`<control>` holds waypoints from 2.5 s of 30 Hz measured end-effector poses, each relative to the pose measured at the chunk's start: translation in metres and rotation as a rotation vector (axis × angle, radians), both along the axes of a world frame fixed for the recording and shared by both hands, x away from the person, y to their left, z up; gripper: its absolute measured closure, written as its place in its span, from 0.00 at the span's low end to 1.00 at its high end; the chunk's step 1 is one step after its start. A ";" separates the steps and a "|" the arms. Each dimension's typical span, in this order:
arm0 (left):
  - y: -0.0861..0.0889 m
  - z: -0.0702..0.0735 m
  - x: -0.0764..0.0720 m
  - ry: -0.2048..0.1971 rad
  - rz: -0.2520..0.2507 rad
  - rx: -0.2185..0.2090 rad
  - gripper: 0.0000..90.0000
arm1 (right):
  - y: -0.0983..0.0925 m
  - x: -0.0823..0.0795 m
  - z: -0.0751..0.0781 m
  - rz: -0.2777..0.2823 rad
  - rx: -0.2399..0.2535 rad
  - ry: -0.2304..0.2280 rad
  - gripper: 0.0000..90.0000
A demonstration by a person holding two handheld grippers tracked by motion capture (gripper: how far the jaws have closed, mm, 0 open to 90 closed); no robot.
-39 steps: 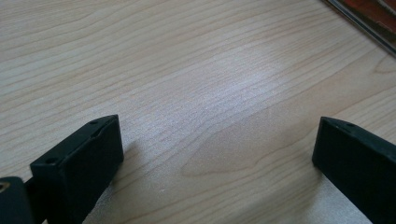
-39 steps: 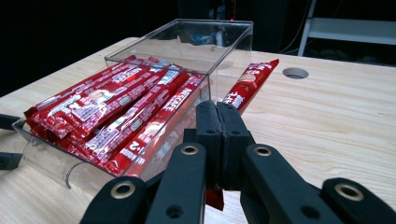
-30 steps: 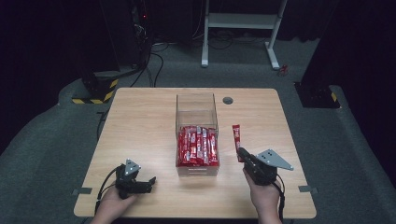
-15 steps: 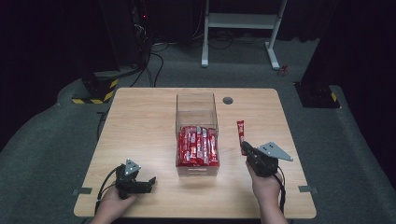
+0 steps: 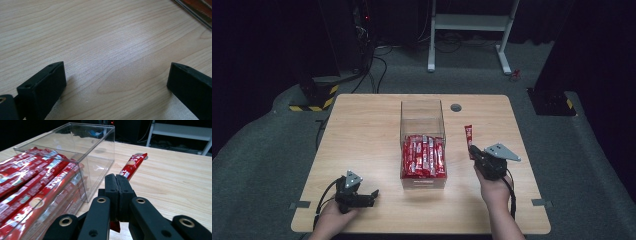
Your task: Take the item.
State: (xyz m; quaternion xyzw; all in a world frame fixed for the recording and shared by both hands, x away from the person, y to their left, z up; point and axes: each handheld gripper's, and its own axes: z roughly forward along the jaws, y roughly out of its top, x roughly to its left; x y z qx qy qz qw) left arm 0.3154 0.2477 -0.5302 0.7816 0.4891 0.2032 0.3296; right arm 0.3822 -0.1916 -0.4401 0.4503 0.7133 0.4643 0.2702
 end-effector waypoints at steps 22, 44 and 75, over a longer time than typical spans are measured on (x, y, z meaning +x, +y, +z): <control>0.000 0.000 -0.001 0.001 -0.004 0.002 0.03 | 0.001 0.039 -0.037 -0.035 -0.074 0.158 0.99; 0.000 0.000 -0.001 -0.001 -0.005 0.001 0.03 | 0.003 0.051 -0.067 -0.050 -0.126 0.253 0.98; 0.000 0.000 -0.001 -0.002 -0.004 0.000 0.03 | 0.005 0.024 -0.039 -0.031 -0.066 0.162 0.43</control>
